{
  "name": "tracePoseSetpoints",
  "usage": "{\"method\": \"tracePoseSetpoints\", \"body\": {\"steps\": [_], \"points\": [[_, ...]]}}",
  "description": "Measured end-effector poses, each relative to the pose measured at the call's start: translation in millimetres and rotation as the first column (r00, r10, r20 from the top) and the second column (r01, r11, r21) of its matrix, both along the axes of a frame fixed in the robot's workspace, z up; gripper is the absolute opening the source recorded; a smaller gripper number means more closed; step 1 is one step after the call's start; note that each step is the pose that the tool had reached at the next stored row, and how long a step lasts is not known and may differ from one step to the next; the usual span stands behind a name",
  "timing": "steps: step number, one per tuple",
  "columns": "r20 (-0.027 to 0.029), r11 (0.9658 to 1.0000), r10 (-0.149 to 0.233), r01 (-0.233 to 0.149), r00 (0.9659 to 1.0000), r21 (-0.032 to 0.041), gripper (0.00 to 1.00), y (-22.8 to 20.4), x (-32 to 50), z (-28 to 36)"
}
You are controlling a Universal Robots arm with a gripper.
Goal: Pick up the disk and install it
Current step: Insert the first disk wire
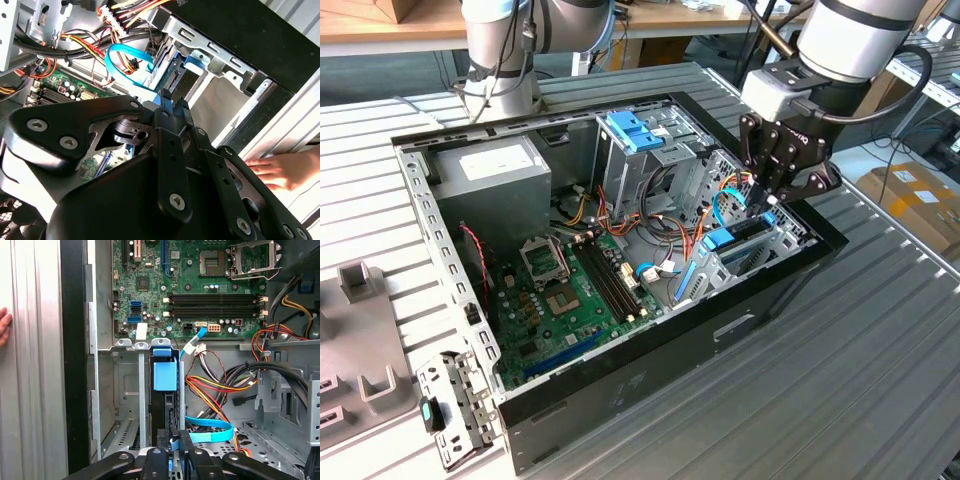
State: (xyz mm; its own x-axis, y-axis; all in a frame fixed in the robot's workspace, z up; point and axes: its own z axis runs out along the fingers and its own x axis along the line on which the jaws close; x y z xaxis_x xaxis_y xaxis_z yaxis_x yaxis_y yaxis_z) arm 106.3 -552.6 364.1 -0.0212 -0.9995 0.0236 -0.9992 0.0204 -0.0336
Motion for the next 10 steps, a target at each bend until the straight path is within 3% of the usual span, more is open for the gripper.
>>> {"method": "tracePoseSetpoints", "body": {"steps": [1, 3, 10], "points": [[-0.0069, 1.0000, -0.004, 0.004, 1.0000, -0.0001, 0.24, -0.1, 0.1, -0.6], [-0.0153, 1.0000, -0.009, 0.009, 0.9998, -0.0003, 0.24, -0.1, 0.0, -1.0], [-0.0166, 1.0000, -0.010, 0.010, 0.9998, -0.0001, 0.22, -0.1, 0.0, -1.2]]}}
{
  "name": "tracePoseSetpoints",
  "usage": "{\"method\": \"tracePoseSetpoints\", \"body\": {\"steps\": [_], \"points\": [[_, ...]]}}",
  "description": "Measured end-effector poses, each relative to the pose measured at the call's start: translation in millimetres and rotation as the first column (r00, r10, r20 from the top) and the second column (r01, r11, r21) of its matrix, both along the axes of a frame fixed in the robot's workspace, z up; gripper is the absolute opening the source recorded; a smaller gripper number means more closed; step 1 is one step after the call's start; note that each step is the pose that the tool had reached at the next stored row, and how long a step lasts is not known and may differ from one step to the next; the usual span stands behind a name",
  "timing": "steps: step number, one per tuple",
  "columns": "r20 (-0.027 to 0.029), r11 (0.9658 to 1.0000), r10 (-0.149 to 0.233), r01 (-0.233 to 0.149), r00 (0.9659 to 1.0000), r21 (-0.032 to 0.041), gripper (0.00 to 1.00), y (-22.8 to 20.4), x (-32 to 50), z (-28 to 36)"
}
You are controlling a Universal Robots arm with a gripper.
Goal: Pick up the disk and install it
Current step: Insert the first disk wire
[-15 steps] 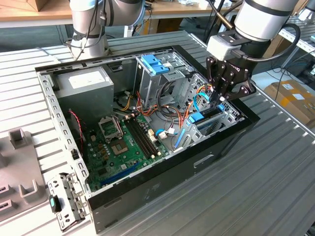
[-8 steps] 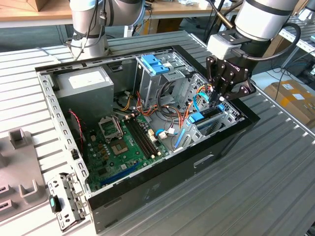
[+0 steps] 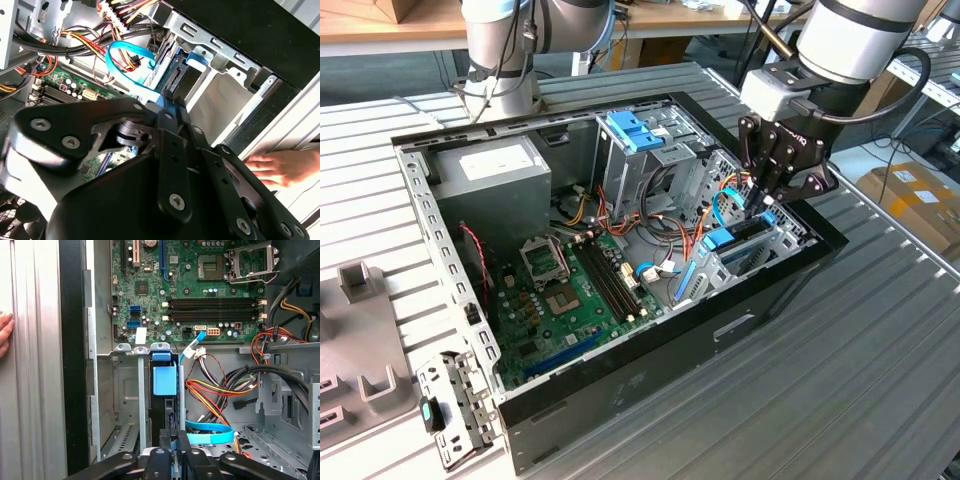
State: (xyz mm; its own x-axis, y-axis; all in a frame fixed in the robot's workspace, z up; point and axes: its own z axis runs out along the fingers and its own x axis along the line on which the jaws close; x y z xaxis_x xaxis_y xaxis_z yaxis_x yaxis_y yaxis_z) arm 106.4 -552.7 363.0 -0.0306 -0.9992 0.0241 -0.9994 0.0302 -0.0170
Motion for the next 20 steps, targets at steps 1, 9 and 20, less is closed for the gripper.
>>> {"method": "tracePoseSetpoints", "body": {"steps": [1, 9, 20], "points": [[-0.0001, 1.0000, 0.000, 0.000, 1.0000, 0.0000, 0.16, 0.0, 0.0, 0.0], [-0.0014, 1.0000, -0.001, 0.001, 1.0000, -0.0001, 0.11, 0.0, 0.0, 0.0], [-0.0026, 1.0000, -0.001, 0.001, 1.0000, 0.0002, 0.48, 0.0, 0.2, -1.2]]}}
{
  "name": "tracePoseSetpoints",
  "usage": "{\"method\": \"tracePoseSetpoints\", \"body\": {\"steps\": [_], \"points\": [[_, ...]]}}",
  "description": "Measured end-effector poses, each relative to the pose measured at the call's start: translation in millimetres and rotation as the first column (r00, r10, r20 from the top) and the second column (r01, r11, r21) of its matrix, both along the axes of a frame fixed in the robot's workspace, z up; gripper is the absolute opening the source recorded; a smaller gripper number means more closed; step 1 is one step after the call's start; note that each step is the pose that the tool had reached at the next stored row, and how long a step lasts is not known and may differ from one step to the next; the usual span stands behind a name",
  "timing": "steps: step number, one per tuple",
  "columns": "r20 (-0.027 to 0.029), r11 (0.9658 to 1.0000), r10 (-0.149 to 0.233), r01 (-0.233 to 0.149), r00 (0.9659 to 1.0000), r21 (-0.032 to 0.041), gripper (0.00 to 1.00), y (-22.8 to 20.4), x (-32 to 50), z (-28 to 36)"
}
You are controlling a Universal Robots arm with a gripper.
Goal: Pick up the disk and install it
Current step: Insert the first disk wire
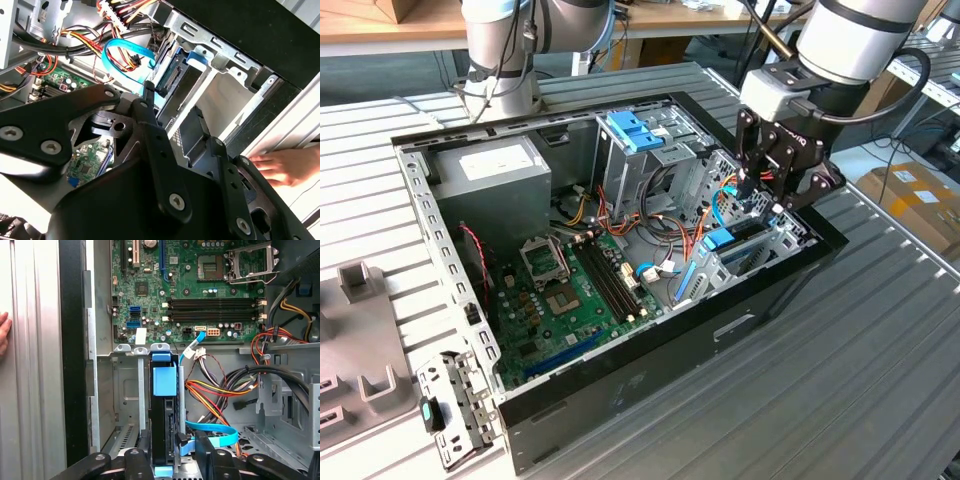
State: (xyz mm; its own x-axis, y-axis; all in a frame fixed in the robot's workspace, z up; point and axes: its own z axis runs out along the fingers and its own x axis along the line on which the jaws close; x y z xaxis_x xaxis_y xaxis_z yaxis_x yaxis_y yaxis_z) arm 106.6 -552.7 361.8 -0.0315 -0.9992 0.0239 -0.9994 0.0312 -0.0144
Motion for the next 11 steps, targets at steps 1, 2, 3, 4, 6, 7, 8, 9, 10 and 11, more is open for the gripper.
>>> {"method": "tracePoseSetpoints", "body": {"steps": [1, 2, 3, 4, 6, 7, 8, 9, 10, 11], "points": [[0.0000, 1.0000, 0.000, 0.000, 1.0000, 0.0000, 0.48, 0.0, 0.1, -1.8], [-0.0001, 1.0000, 0.000, 0.000, 1.0000, -0.0001, 0.48, 0.0, 0.1, -3.5], [0.0000, 1.0000, 0.000, 0.000, 1.0000, 0.0000, 0.48, 0.0, 0.1, -5.4], [-0.0001, 1.0000, 0.000, 0.000, 1.0000, 0.0006, 0.48, 0.0, 0.1, -6.7], [-0.0001, 1.0000, 0.000, 0.000, 1.0000, 0.0005, 0.48, 0.0, 0.1, -6.9], [0.0000, 1.0000, 0.000, 0.000, 1.0000, 0.0005, 0.48, 0.0, 0.1, -6.9], [-0.0001, 1.0000, 0.000, 0.000, 1.0000, 0.0005, 0.48, 0.0, 0.1, -7.0], [-0.0001, 1.0000, 0.000, 0.000, 1.0000, 0.0006, 0.48, 0.0, 0.1, -7.0], [-0.0001, 1.0000, 0.000, 0.000, 1.0000, 0.0006, 0.48, 0.0, 0.1, -7.1], [-0.0001, 1.0000, 0.000, 0.000, 1.0000, 0.0006, 0.48, 0.0, 0.1, -7.1]]}}
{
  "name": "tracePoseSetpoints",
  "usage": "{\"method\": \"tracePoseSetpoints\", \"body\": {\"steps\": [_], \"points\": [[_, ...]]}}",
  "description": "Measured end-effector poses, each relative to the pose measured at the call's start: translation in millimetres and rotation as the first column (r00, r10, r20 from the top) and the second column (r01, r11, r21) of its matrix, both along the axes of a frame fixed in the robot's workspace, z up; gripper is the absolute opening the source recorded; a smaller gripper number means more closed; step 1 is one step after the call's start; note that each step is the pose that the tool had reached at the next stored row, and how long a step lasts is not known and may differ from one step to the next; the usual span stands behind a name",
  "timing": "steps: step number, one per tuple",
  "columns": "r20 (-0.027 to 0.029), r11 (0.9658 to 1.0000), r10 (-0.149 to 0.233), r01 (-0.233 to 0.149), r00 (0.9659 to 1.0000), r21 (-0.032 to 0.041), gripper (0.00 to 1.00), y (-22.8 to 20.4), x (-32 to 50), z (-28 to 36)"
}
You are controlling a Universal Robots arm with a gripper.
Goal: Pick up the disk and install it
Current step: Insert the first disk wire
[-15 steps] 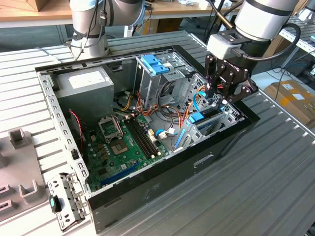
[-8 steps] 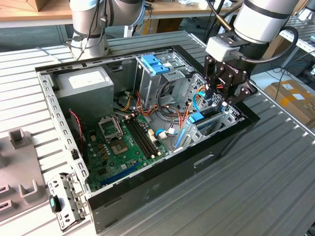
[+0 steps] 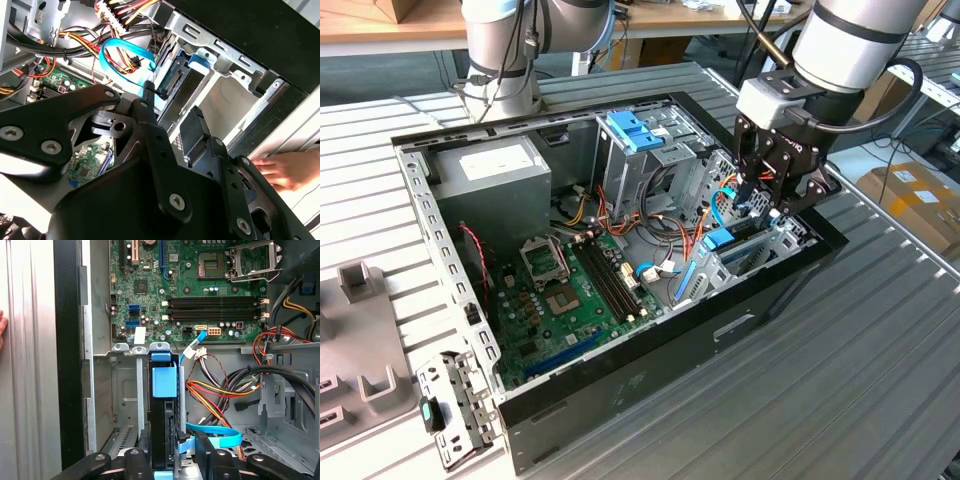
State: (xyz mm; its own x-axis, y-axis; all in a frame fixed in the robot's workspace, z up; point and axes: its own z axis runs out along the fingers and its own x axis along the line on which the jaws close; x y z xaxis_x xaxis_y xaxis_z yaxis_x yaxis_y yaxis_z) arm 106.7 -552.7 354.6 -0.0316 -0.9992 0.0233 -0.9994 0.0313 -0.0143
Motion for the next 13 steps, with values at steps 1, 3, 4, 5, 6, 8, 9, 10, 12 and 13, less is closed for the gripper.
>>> {"method": "tracePoseSetpoints", "body": {"steps": [1, 3, 4, 5, 6, 8, 9, 10, 12, 13], "points": [[0.0000, 1.0000, 0.000, 0.000, 1.0000, 0.0000, 0.48, 0.0, 0.0, 0.0], [0.0000, 1.0000, 0.000, 0.000, 1.0000, 0.0000, 0.48, 0.0, 0.0, -0.1], [0.0000, 1.0000, 0.000, 0.000, 1.0000, -0.0001, 0.48, 0.0, 0.0, -0.1], [0.0000, 1.0000, 0.000, 0.000, 1.0000, 0.0000, 0.47, 0.0, 0.0, -0.1], [0.0000, 1.0000, 0.000, 0.000, 1.0000, 0.0000, 0.40, 0.0, 0.0, -0.2], [0.0001, 1.0000, 0.000, 0.000, 1.0000, 0.0004, 0.27, 0.0, 0.0, -0.3], [0.0000, 1.0000, 0.000, 0.000, 1.0000, 0.0004, 0.27, -0.1, 0.0, -0.2], [0.0000, 1.0000, 0.000, 0.000, 1.0000, 0.0003, 0.21, -0.1, 0.0, -0.2], [0.0000, 1.0000, 0.000, 0.000, 1.0000, 0.0005, 0.21, -0.1, 0.0, -0.2], [0.0000, 1.0000, 0.000, 0.000, 1.0000, 0.0006, 0.21, -0.1, 0.0, -0.2]]}}
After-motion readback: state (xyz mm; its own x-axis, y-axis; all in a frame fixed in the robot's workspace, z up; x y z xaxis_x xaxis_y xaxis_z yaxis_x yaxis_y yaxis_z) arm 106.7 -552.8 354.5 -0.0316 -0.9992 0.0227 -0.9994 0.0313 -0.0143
